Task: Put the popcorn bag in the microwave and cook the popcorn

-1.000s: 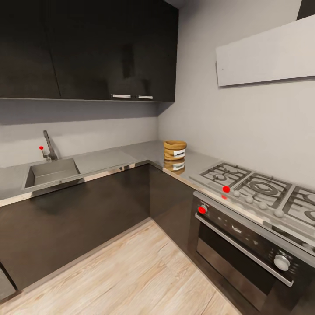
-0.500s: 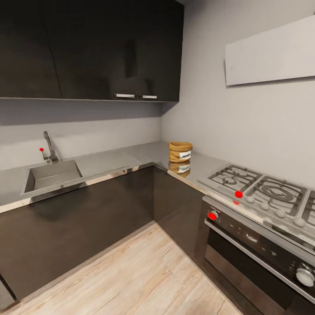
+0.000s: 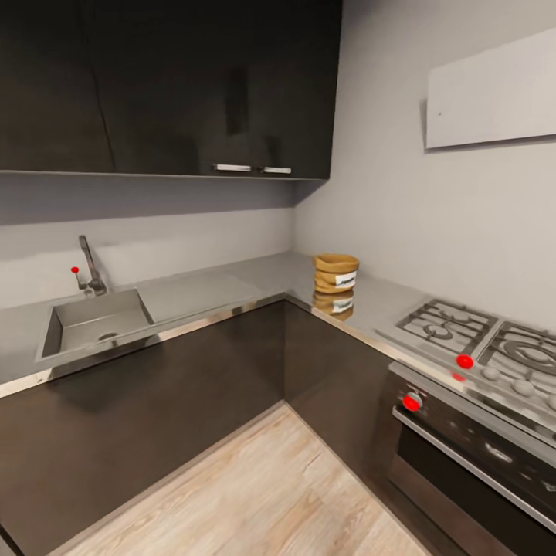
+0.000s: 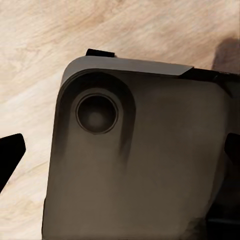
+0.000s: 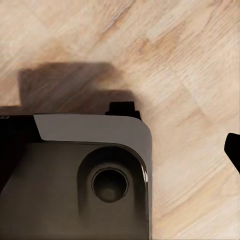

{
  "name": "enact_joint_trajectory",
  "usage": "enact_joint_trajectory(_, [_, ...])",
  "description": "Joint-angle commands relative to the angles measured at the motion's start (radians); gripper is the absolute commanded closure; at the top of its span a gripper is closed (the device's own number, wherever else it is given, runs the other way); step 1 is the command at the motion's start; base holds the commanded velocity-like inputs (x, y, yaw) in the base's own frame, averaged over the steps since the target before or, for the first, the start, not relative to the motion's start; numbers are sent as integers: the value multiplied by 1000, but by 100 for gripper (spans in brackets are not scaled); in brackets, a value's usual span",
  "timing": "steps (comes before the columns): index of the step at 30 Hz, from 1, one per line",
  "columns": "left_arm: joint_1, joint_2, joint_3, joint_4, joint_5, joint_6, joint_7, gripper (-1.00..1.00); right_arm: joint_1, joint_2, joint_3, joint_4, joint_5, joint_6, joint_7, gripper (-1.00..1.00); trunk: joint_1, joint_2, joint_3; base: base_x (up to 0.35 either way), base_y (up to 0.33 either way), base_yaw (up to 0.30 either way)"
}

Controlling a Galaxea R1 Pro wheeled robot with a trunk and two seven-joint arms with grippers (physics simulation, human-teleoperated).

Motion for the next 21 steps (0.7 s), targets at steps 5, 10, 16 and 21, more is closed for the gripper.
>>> enact_joint_trajectory(5, [0,0,0,-1,7,-2,0,-100,-1,-1,-8,3,6,-6,1,-100,0,0,-1,242,210,0])
enact_joint_trajectory(10, [0,0,0,-1,7,-2,0,-100,-1,0,-9,3,6,-12,1,-100,0,0,-1,218,187,0])
enact_joint_trajectory(16, [0,0,0,0,8,-1,0,-100,-1,1,-8,3,6,-13,1,-100,0,0,-1,214,184,0])
enact_joint_trajectory(21, [0,-2,0,0,8,0,4,-100,-1,1,-8,3,6,-13,1,-100,0,0,-1,213,184,0])
